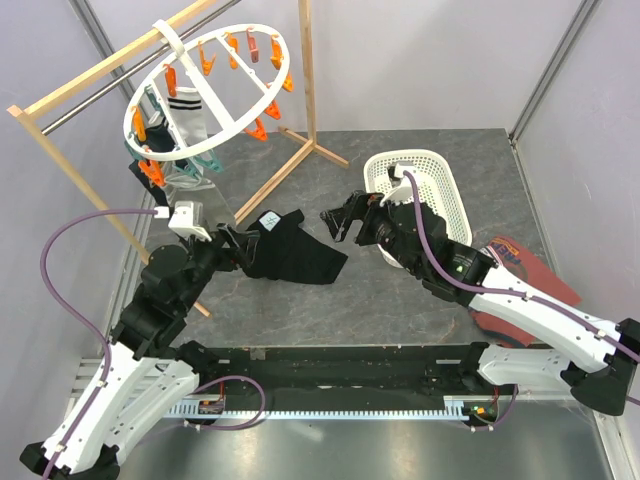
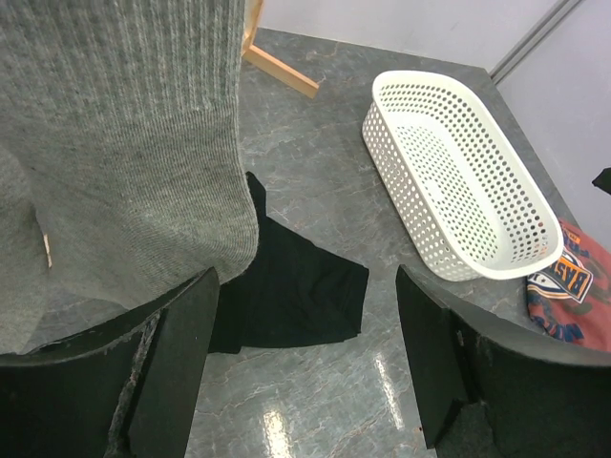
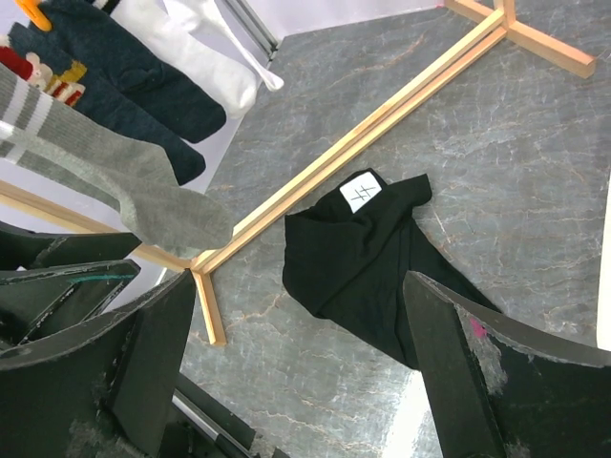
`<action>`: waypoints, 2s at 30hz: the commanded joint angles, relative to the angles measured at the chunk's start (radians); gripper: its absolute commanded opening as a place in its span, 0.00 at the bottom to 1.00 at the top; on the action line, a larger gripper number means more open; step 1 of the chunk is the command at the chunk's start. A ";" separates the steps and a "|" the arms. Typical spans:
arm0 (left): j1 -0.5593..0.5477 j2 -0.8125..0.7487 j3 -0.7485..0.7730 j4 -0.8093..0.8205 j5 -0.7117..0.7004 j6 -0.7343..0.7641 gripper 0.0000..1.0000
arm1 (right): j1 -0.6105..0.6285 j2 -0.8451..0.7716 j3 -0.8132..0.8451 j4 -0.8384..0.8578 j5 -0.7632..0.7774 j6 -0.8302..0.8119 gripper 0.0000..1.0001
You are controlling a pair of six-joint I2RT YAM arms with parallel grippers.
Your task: Remove the socks clipped to the hanger
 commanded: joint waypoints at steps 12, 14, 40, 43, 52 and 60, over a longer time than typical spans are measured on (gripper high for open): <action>0.003 0.136 0.088 0.048 -0.049 -0.006 0.59 | 0.004 -0.081 -0.053 0.127 -0.087 -0.062 0.98; 0.003 0.138 0.092 0.048 -0.029 -0.007 0.34 | 0.004 -0.071 -0.050 0.131 -0.107 -0.085 0.98; 0.003 0.037 0.180 -0.099 0.034 -0.040 0.54 | 0.004 0.086 -0.030 0.450 -0.440 -0.202 0.94; 0.003 0.033 0.168 -0.131 -0.084 -0.029 0.70 | 0.004 0.081 -0.050 0.447 -0.443 -0.215 0.95; 0.003 0.160 0.128 -0.089 -0.283 0.075 0.77 | 0.004 0.095 -0.027 0.411 -0.467 -0.235 0.95; 0.003 0.282 0.187 -0.084 -0.203 0.129 0.07 | 0.004 0.106 -0.027 0.411 -0.467 -0.249 0.95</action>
